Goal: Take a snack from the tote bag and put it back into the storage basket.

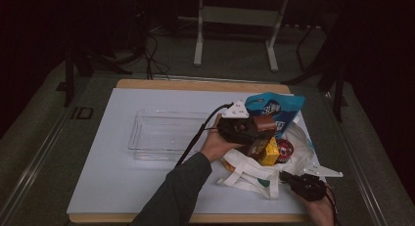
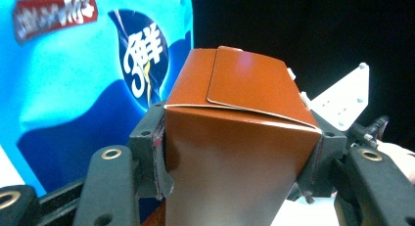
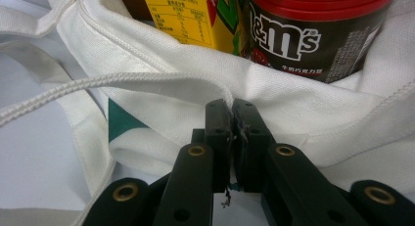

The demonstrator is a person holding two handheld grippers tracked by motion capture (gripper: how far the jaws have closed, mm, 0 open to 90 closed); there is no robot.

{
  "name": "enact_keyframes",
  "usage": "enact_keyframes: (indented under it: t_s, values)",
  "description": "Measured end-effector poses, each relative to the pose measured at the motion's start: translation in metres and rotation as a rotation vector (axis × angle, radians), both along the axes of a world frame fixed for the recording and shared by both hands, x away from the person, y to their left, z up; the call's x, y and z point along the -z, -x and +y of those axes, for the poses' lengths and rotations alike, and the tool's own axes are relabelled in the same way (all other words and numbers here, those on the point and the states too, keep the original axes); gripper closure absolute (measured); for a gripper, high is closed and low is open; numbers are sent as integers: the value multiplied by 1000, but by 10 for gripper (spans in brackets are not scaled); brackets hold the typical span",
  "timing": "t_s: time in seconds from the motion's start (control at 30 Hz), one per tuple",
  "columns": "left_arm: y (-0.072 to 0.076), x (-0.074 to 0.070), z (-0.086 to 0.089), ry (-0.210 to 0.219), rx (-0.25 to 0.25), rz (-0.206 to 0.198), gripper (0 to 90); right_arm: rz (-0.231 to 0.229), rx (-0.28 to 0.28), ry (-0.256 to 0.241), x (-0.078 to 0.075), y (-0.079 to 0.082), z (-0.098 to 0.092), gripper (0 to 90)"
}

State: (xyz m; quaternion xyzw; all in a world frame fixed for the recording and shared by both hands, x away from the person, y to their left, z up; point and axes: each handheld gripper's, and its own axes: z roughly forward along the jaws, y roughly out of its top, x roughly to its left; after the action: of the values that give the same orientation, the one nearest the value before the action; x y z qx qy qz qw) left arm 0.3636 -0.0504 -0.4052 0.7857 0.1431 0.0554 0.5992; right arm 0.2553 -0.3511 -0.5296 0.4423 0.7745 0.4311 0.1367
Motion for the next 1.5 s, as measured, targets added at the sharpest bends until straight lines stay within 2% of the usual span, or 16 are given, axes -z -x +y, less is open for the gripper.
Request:
enact_keyframes:
  t_s: [0.1,0.2,0.27,0.3,0.63,0.67,0.97,1.07,1.2,1.4,1.5]
  values:
    - [1,-6,3,26,-4,-6,416,-1,0,2,0,0,0,855]
    - [3,-14,6,32,-2,-22,417,-2,1,1,0,0,0,855]
    - [3,-14,6,32,-2,-22,418,-3,0,2,0,0,0,855]
    - [5,-20,9,49,-5,-35,418,-2,1,1,0,0,0,855]
    - [6,-29,25,96,-19,-27,420,-3,1,1,0,0,0,855]
    - [6,-31,29,107,-13,-17,420,-3,0,2,0,0,0,855]
    - [11,-38,43,115,-6,-13,421,-3,1,0,0,0,0,855]
    - [11,-43,54,146,-2,4,422,-2,2,-1,0,0,0,855]
    - [12,-46,62,148,-12,-1,423,-2,1,-2,0,0,0,855]
    - [13,-53,74,120,-25,-12,423,0,3,-4,0,0,0,855]
    - [13,-56,79,125,-20,-10,423,0,3,-4,1,0,0,855]
